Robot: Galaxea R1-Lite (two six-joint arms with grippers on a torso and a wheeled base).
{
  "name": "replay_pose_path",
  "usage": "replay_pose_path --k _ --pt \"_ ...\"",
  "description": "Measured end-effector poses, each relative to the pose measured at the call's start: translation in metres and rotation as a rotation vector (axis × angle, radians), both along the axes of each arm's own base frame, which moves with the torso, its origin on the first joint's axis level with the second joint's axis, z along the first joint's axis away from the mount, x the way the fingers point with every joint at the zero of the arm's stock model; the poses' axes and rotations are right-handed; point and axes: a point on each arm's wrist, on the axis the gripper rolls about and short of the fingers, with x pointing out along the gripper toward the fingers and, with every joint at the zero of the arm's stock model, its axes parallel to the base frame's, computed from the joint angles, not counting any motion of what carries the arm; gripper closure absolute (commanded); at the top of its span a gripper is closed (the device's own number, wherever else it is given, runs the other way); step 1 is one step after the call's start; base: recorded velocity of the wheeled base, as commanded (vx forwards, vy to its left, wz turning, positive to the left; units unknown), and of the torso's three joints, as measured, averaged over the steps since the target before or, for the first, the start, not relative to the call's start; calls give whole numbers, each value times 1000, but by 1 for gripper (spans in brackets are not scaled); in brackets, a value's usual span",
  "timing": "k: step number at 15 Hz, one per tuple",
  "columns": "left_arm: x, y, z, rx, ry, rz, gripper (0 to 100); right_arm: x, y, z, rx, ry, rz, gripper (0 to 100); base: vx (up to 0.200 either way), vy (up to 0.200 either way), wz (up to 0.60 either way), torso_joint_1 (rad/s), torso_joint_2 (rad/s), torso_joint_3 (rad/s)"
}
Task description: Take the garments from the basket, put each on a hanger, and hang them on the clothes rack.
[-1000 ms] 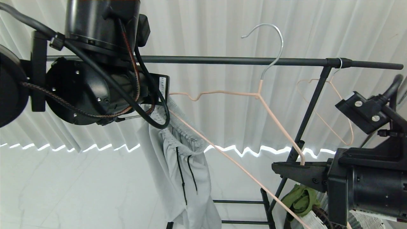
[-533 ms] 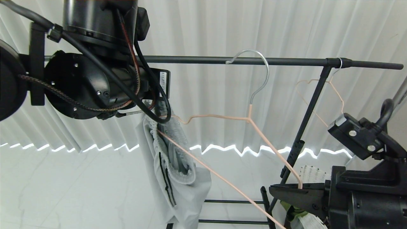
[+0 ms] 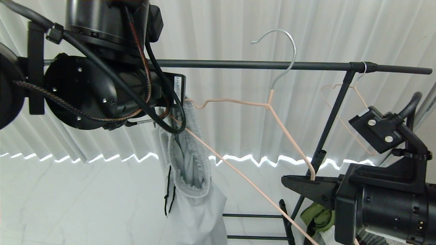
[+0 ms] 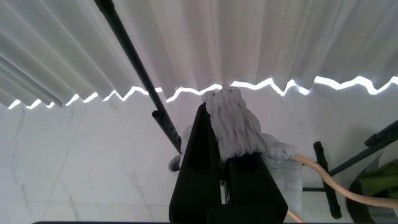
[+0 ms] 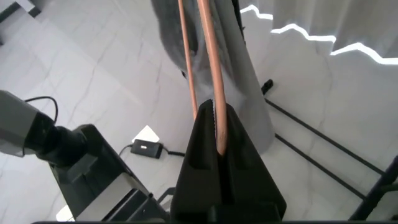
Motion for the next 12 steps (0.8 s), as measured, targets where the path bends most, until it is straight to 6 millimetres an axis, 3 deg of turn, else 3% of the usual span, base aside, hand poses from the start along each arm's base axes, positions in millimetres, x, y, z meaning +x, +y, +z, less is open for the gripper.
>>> replay_pose_path --k 6,12 --pt "-12 -14 2 -5 -4 -63 100 4 10 -1 30 -21 8 100 0 0 0 0 0 0" --pt "-40 -36 20 -69 -50 -184 100 14 33 -13 24 -29 25 100 0 0 0 0 0 0"
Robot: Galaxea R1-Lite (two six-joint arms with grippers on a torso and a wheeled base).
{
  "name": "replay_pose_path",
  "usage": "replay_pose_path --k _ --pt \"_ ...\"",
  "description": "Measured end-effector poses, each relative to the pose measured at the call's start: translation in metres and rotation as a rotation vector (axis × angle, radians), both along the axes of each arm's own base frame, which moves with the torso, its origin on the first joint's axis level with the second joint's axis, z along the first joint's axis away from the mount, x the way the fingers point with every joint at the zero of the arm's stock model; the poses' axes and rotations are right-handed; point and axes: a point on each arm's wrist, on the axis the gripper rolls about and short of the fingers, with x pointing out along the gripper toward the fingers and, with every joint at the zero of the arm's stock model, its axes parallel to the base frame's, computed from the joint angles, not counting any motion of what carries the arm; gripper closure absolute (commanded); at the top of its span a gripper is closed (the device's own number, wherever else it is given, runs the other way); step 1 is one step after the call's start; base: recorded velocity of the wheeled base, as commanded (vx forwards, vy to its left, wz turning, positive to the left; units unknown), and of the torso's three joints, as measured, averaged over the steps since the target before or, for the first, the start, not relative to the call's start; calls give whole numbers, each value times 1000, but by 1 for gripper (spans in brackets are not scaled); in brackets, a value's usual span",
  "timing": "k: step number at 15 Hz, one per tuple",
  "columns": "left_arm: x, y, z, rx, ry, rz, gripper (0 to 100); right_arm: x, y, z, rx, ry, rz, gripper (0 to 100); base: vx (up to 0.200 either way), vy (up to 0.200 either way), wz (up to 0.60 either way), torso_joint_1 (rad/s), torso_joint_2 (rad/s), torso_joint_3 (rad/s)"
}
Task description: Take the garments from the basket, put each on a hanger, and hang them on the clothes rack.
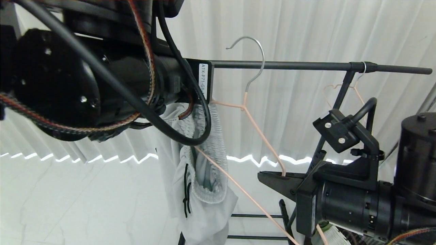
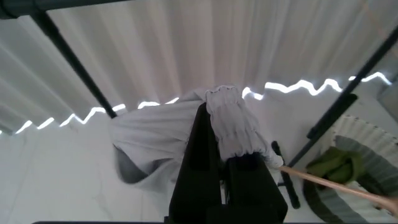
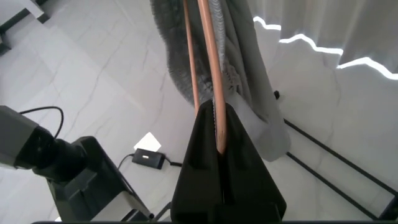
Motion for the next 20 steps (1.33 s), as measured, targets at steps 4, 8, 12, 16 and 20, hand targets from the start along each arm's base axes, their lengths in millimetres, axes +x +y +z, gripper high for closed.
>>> replay_pose_path --k 4,8,12,16,20 --pt "-19 -10 4 -44 -1 -70 100 6 11 -5 11 -20 -3 100 0 0 0 0 0 0" --pt "-29 -15 2 -44 6 -106 100 8 16 -7 27 -33 -10 100 0 0 0 0 0 0" --pt "-35 -7 -6 35 11 -125 100 8 15 -2 52 -75 -60 100 0 0 0 0 0 0" --pt "-45 -3 -8 49 9 -154 100 6 11 -3 36 -204 -35 100 0 0 0 0 0 0" --pt "-47 -3 -15 74 23 -159 100 5 9 -1 50 -242 -32 100 0 0 0 0 0 0"
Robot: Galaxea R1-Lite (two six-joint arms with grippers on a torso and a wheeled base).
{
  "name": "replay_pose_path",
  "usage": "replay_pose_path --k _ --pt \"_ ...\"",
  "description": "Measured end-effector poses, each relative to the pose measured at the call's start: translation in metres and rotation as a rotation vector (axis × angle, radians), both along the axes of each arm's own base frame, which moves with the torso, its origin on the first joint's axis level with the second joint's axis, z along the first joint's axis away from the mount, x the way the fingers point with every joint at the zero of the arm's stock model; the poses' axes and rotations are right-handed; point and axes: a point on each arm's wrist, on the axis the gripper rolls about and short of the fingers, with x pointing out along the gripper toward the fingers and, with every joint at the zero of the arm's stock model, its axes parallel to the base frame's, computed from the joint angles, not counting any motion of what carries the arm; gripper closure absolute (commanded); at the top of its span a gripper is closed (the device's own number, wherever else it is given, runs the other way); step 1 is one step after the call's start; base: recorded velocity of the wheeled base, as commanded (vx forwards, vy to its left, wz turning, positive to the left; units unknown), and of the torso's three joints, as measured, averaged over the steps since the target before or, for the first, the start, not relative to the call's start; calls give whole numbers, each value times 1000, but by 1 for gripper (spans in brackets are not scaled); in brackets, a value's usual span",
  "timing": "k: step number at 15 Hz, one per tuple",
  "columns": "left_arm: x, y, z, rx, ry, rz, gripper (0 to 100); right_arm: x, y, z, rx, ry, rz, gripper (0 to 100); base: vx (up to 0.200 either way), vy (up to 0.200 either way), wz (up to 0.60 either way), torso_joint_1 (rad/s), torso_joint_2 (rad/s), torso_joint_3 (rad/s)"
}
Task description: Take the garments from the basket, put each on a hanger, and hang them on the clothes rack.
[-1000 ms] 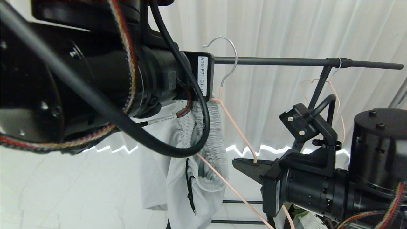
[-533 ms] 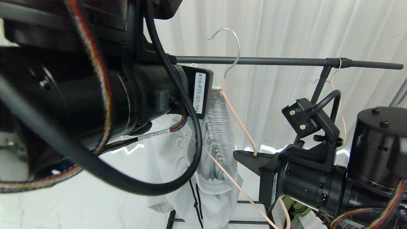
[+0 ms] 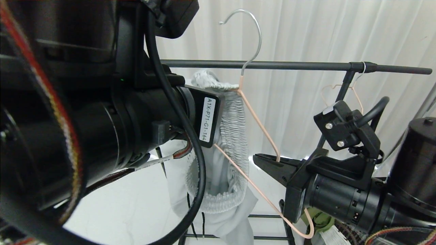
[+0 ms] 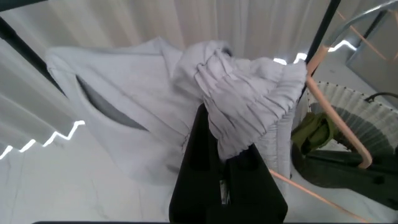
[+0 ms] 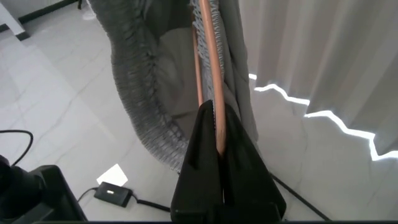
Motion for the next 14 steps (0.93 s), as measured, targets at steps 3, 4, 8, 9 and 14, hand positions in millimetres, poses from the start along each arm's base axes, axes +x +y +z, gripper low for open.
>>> replay_pose_path --k 3,4,8,9,14 --pt "-4 -2 -3 10 6 -19 100 -1 -2 3 -12 -39 2 100 0 0 0 0 0 0" --pt "-6 -4 -6 20 11 -28 100 -1 -2 4 -11 -50 2 100 0 0 0 0 0 0" --pt "-11 -7 -13 41 22 -50 0 -1 -3 9 -3 -96 5 100 0 0 0 0 0 0" --pt "-11 -7 -14 44 24 -50 0 -1 -3 9 -7 -106 6 100 0 0 0 0 0 0" --pt "-14 -1 -23 69 38 -52 0 -2 -6 13 -11 -137 0 100 0 0 0 0 0 0"
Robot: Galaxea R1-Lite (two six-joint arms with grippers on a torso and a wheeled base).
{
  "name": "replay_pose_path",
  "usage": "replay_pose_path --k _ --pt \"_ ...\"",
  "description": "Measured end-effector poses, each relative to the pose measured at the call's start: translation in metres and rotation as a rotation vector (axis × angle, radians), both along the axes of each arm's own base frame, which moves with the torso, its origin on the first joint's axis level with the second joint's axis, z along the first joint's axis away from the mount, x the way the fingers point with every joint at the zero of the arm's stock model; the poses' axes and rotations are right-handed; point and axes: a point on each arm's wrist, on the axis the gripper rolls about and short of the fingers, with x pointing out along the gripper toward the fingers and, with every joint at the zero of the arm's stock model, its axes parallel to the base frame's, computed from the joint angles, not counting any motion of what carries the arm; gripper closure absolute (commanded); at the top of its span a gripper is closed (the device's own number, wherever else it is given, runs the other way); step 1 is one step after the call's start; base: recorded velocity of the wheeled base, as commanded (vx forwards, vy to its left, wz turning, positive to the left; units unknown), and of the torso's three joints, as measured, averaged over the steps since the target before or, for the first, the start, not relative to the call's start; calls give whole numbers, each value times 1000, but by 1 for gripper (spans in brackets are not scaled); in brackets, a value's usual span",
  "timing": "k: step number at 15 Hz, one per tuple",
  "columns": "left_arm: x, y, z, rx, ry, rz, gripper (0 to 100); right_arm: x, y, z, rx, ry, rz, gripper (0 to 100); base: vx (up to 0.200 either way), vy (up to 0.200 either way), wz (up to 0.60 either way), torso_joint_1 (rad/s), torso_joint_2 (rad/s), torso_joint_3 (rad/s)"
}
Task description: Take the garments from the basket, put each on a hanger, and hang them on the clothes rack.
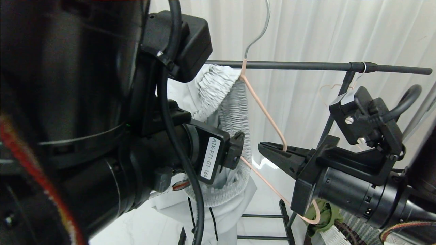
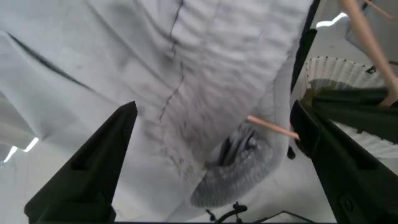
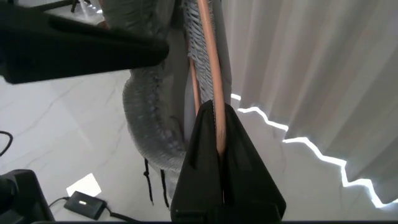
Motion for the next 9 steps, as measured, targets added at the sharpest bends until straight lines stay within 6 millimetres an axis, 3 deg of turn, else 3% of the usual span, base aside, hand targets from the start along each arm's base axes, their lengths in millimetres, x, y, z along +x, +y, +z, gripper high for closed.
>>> replay_pose_path --k 4,9 --pt "-13 21 3 22 -26 -27 0 3 -7 2 -1 -7 -20 100 0 0 0 0 0 0" --pt "-29 78 8 255 -162 -122 0 4 -19 0 -77 39 -6 100 0 0 0 0 0 0"
